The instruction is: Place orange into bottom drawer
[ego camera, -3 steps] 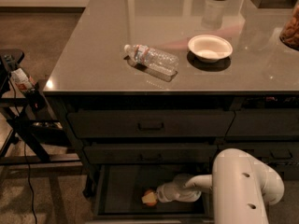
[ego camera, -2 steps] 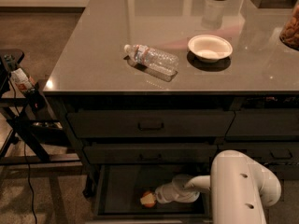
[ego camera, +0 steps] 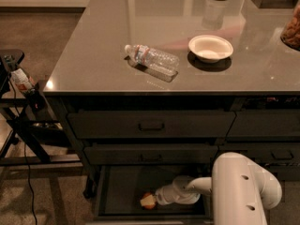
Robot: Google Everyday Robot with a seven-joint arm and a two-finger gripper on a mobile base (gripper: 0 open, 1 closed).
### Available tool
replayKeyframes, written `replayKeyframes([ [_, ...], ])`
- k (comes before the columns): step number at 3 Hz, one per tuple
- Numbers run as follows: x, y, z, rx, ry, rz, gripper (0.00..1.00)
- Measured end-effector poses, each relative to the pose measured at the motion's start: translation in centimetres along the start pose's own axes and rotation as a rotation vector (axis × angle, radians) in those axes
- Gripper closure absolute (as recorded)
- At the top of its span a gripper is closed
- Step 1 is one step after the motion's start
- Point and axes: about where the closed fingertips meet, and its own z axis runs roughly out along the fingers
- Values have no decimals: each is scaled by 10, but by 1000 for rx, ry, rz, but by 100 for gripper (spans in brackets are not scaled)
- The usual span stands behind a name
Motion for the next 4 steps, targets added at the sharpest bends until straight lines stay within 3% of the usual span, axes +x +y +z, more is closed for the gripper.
replayKeyframes([
  [3,0,0,0,0,0,0,11],
  [4,0,0,0,0,0,0,0],
])
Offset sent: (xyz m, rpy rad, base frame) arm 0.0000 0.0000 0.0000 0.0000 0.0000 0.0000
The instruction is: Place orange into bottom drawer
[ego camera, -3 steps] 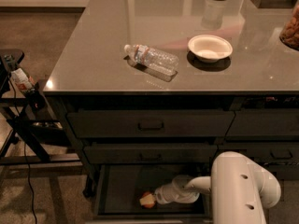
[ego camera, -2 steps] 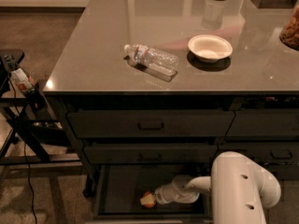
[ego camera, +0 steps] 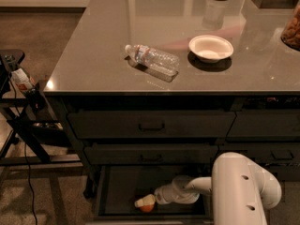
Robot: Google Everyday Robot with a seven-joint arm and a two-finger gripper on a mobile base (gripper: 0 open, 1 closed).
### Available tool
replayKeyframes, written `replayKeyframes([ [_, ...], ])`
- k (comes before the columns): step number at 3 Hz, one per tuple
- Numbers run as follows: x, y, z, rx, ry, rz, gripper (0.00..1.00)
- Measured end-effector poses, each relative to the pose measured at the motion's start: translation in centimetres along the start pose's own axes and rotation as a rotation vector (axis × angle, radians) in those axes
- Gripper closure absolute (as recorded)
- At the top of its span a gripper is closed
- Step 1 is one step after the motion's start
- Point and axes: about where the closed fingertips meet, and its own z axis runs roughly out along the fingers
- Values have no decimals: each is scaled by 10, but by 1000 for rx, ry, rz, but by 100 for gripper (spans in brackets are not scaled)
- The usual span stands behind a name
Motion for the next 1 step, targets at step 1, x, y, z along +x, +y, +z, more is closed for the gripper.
replayKeyframes([
  [1,0,0,0,0,0,0,0],
])
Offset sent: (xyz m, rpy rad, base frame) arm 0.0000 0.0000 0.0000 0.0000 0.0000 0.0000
